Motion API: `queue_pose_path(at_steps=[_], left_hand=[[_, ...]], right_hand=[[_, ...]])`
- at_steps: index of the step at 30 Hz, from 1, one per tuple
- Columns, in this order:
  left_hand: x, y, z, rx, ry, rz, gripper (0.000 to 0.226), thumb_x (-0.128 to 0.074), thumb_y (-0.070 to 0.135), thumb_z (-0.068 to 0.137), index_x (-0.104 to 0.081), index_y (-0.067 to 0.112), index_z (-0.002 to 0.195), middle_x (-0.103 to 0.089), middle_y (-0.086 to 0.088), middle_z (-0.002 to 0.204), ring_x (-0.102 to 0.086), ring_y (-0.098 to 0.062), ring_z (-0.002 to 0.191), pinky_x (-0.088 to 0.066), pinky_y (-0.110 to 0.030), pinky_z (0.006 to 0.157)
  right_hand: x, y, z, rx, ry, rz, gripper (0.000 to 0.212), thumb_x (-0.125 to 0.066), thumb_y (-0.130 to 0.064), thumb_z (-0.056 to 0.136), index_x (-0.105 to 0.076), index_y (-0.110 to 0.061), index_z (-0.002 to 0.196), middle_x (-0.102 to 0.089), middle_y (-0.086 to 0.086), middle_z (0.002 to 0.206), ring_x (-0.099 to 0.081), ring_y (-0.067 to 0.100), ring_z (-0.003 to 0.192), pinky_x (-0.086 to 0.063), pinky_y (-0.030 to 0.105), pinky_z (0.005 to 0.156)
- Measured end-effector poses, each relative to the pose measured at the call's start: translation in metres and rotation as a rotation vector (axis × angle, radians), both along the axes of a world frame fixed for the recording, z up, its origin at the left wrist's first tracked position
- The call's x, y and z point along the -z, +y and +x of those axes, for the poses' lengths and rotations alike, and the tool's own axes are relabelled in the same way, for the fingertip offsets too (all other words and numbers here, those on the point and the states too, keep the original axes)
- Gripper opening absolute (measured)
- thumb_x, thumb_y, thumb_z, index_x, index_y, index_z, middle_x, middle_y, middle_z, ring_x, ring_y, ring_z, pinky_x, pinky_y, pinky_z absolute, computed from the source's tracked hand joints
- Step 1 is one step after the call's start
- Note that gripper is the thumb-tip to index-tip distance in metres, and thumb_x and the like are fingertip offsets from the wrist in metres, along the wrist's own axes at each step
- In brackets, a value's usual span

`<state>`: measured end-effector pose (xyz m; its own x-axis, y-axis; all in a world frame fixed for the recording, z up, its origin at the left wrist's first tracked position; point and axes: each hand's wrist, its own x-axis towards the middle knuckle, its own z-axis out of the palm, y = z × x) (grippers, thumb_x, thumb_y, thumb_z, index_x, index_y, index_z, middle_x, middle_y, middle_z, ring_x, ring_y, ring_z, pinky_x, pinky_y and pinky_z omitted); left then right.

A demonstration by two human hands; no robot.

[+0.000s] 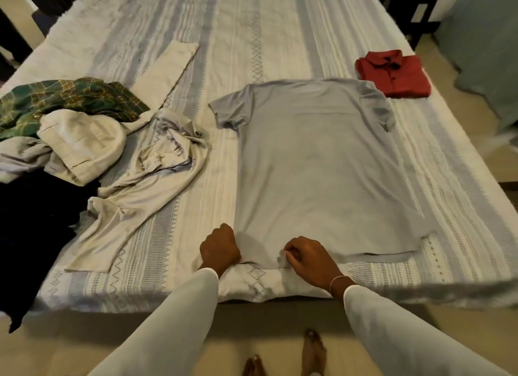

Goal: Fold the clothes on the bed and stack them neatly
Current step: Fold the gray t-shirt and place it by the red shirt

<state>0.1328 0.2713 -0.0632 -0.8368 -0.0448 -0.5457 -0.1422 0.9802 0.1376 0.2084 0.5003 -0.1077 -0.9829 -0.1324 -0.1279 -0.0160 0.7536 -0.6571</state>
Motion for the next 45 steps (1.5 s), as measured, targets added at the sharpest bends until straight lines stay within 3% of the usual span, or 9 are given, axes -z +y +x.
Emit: queue_pose_path(at_steps=[4, 11, 16, 21, 26, 31, 40, 42, 45], left_hand=[[-0.01, 0.066, 0.007, 0.307, 0.157, -0.077, 0.034, -0.06, 0.01, 0.087, -0.049, 0.01, 0.119, -0.059, -0.01, 0.119, -0.058, -0.029, 0.11, -0.05, -0.038, 0.085], [0.007, 0.215, 0.037, 0.51, 0.034, 0.419, 0.043, -0.075, 0.038, 0.087, -0.058, 0.015, 0.119, -0.062, -0.006, 0.119, -0.06, -0.023, 0.108, -0.052, -0.037, 0.09], [0.025, 0.303, 0.053, 0.54, 0.11, 0.548, 0.054, -0.076, 0.044, 0.086, -0.054, 0.017, 0.127, -0.06, -0.007, 0.126, -0.058, -0.023, 0.114, -0.051, -0.038, 0.093], [0.039, 0.369, 0.073, 0.669, 0.24, 0.421, 0.069, -0.074, 0.052, 0.083, -0.047, 0.013, 0.134, -0.053, -0.01, 0.129, -0.051, -0.028, 0.114, -0.05, -0.04, 0.09], [0.051, 0.388, 0.082, 0.65, 0.31, 0.357, 0.042, -0.062, 0.032, 0.093, -0.051, 0.01, 0.126, -0.058, -0.012, 0.12, -0.056, -0.031, 0.1, -0.048, -0.04, 0.081], [0.047, 0.386, 0.081, 0.575, 0.279, 0.384, 0.025, -0.051, 0.024, 0.099, -0.054, 0.011, 0.12, -0.062, -0.01, 0.116, -0.057, -0.028, 0.095, -0.049, -0.038, 0.079], [0.049, 0.376, 0.1, 0.744, 0.489, 0.285, 0.025, -0.055, 0.034, 0.1, -0.063, 0.012, 0.107, -0.067, -0.008, 0.096, -0.059, -0.023, 0.078, -0.055, -0.037, 0.065], [0.051, 0.375, 0.103, 0.782, 0.445, 0.199, 0.037, -0.056, 0.044, 0.094, -0.061, 0.014, 0.115, -0.064, -0.009, 0.105, -0.059, -0.026, 0.086, -0.055, -0.039, 0.07], [0.051, 0.373, 0.106, 0.772, 0.41, 0.108, 0.045, -0.05, 0.048, 0.097, -0.054, 0.015, 0.127, -0.057, -0.011, 0.121, -0.056, -0.029, 0.103, -0.05, -0.042, 0.084]], right_hand=[[-0.002, 0.067, 0.031, 0.231, 0.006, 0.041, 0.007, -0.066, -0.024, 0.094, -0.069, -0.017, 0.096, -0.068, -0.002, 0.092, -0.06, 0.011, 0.081, -0.048, 0.024, 0.076], [-0.007, 0.189, 0.063, 0.844, 0.0, 0.002, 0.018, -0.067, -0.016, 0.094, -0.061, -0.011, 0.109, -0.06, 0.006, 0.106, -0.057, 0.022, 0.095, -0.045, 0.032, 0.086], [-0.008, 0.259, 0.046, 1.245, -0.031, -0.287, 0.027, -0.061, -0.015, 0.094, -0.054, -0.01, 0.12, -0.058, 0.007, 0.113, -0.055, 0.027, 0.1, -0.041, 0.033, 0.085], [0.017, 0.32, 0.021, 1.126, -0.238, -0.46, 0.041, -0.054, -0.05, 0.095, -0.074, -0.014, 0.09, -0.076, 0.01, 0.094, -0.071, 0.03, 0.089, -0.058, 0.047, 0.084], [-0.007, 0.341, 0.007, 0.768, -0.468, -0.599, 0.045, -0.074, -0.044, 0.089, -0.075, 0.001, 0.093, -0.074, 0.02, 0.079, -0.06, 0.022, 0.063, -0.048, 0.03, 0.057], [-0.019, 0.341, 0.009, 0.569, -0.608, -0.533, 0.027, -0.075, -0.032, 0.09, -0.067, -0.011, 0.076, -0.059, 0.003, 0.06, -0.045, 0.012, 0.048, -0.037, 0.025, 0.046], [-0.024, 0.339, 0.035, 0.514, -0.498, -0.595, 0.037, -0.078, -0.042, 0.086, -0.068, -0.01, 0.103, -0.076, 0.008, 0.098, -0.074, 0.024, 0.088, -0.061, 0.042, 0.082], [-0.02, 0.34, 0.041, 0.62, -0.506, -0.547, 0.04, -0.081, -0.032, 0.085, -0.061, -0.006, 0.108, -0.073, 0.013, 0.096, -0.074, 0.027, 0.081, -0.064, 0.045, 0.07], [-0.016, 0.342, 0.057, 0.833, -0.475, -0.507, 0.039, -0.083, -0.023, 0.083, -0.055, -0.003, 0.1, -0.069, 0.015, 0.081, -0.067, 0.019, 0.053, -0.056, 0.03, 0.046]])
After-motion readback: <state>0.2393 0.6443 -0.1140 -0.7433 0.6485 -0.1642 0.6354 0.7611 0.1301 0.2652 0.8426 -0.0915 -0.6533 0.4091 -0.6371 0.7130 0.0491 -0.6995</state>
